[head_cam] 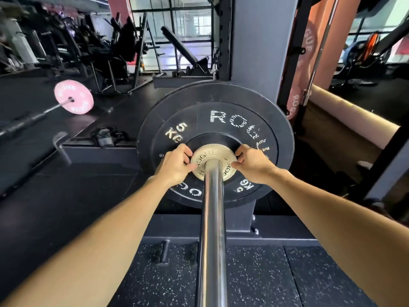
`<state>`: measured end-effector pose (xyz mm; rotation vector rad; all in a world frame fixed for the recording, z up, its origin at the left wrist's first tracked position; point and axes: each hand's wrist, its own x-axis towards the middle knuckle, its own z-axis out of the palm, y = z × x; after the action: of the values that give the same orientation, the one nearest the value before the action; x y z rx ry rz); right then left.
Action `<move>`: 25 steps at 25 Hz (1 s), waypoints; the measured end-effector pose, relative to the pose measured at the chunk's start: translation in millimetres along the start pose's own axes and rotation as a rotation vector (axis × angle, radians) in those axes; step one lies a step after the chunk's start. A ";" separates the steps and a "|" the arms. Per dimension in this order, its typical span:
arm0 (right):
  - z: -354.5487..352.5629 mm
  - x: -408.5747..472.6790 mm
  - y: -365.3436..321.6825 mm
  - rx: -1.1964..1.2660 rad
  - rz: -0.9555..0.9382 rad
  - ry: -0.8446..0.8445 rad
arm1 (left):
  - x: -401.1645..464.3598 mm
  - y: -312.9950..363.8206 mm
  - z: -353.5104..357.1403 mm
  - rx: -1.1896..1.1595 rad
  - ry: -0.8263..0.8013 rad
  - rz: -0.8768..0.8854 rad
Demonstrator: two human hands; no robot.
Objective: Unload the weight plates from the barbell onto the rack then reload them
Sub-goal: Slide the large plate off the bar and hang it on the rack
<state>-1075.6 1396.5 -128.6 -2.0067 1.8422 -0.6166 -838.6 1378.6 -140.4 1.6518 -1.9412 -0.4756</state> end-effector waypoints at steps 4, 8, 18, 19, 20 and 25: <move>12.6 9.0 10.4 -0.082 -0.095 0.126 | 4.6 -6.3 12.8 -0.121 0.107 0.035; 10.6 3.1 8.1 0.061 -0.073 0.075 | -3.6 2.5 6.0 -0.010 0.012 0.113; 21.8 -110.5 -8.2 0.263 -0.035 -0.063 | -115.9 16.8 -7.6 0.004 -0.029 0.174; 22.8 -125.3 -10.8 0.264 -0.043 -0.057 | -131.9 16.2 -9.0 -0.011 -0.025 0.184; 24.7 -140.8 -12.8 0.257 -0.053 -0.047 | -147.8 15.8 -9.7 -0.019 -0.025 0.193; 29.1 -206.3 -20.7 0.232 -0.055 -0.012 | -212.9 20.7 -18.0 -0.019 -0.011 0.225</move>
<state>-1055.3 1602.6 -159.2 -1.9081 1.6299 -0.7928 -822.5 1592.4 -151.0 1.3992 -2.0922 -0.4138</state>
